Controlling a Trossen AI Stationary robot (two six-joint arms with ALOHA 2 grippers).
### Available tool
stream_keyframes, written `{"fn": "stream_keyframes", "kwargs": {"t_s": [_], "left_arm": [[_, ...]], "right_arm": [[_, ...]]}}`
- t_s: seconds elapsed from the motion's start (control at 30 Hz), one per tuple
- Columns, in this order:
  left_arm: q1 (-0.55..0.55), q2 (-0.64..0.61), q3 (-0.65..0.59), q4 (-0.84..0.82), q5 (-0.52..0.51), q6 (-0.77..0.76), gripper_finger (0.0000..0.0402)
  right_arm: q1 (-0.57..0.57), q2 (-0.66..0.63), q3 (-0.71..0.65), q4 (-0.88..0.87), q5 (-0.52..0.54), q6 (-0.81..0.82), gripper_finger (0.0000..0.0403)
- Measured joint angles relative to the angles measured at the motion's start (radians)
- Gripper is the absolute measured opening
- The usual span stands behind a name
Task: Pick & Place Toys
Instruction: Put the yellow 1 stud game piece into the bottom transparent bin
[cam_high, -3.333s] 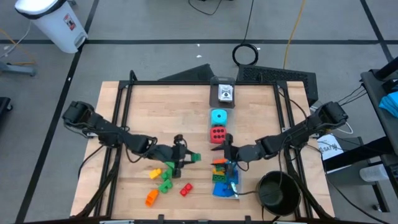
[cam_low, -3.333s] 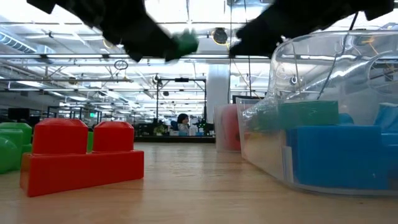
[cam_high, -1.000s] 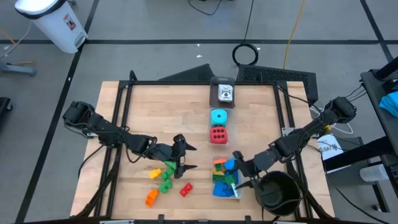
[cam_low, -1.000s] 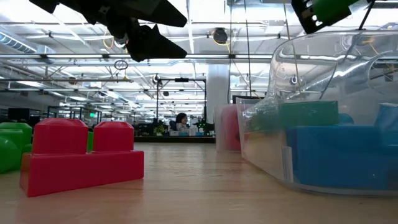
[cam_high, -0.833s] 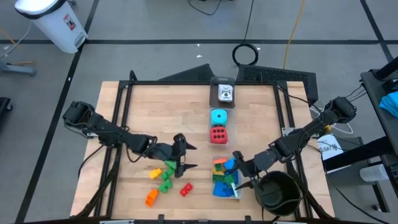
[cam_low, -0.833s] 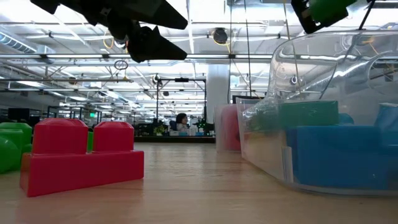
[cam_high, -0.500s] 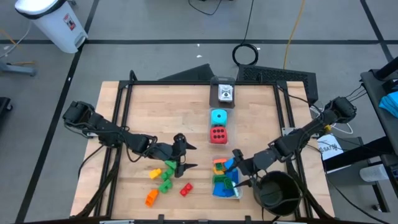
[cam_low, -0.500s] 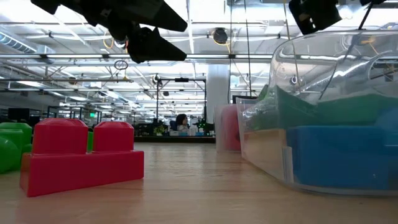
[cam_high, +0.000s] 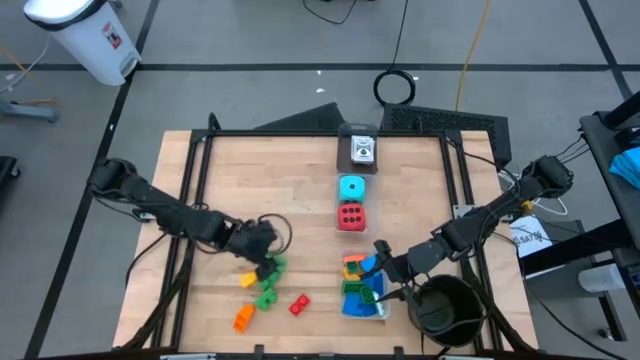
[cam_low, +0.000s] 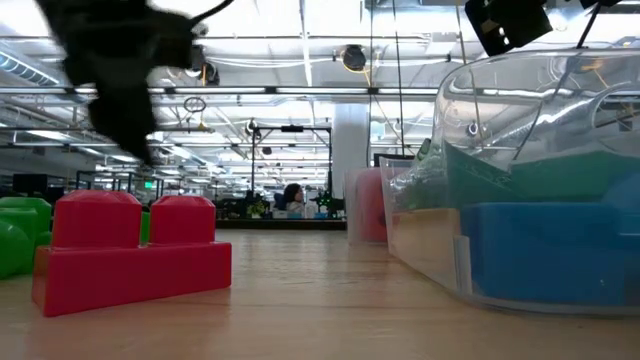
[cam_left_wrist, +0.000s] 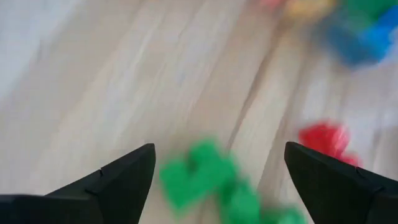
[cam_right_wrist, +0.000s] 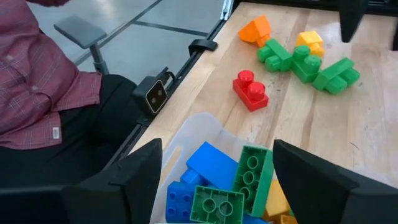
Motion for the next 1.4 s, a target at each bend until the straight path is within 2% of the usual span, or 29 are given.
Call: {"fn": "stream_keyframes", "kwargs": {"t_s": [0.13, 0.27, 0.37, 0.5, 0.63, 0.83, 1.03, 1.17, 1.4], "left_arm": [[-0.096, 0.008, -0.002, -0.208, 0.077, -0.200, 0.0361], [-0.209, 0.022, -0.002, -0.254, 0.098, -0.363, 0.0361], [-0.295, 0.023, -0.002, -0.248, 0.058, -0.424, 0.0360], [-0.385, 0.073, -0.002, -0.250, -0.042, -0.426, 0.0360], [-0.420, 0.142, -0.002, -0.247, -0.042, -0.399, 0.0360], [-0.405, 0.221, -0.002, -0.244, -0.048, -0.359, 0.0360], [-0.389, 0.246, -0.002, -0.216, -0.037, -0.326, 0.0357], [-0.389, 0.248, -0.002, -0.218, -0.035, -0.344, 0.0318], [-0.382, 0.248, -0.001, -0.245, -0.021, -0.372, 0.0190]], "right_arm": [[0.000, 0.000, 0.000, 0.004, 0.000, 0.000, 0.0272], [0.000, 0.000, 0.000, 0.007, 0.000, 0.000, 0.0269], [0.000, 0.000, 0.000, 0.007, 0.000, 0.000, 0.0267], [0.000, 0.000, 0.000, 0.012, 0.000, 0.000, 0.0267], [0.000, 0.000, 0.000, 0.026, 0.000, 0.000, 0.0267], [0.000, 0.000, 0.000, 0.063, 0.000, -0.007, 0.0267], [0.000, 0.000, 0.000, 0.063, 0.001, -0.007, 0.0267], [0.000, 0.000, 0.000, 0.063, 0.001, -0.007, 0.0267], [0.000, 0.000, 0.000, 0.062, 0.001, -0.001, 0.0267]]}}
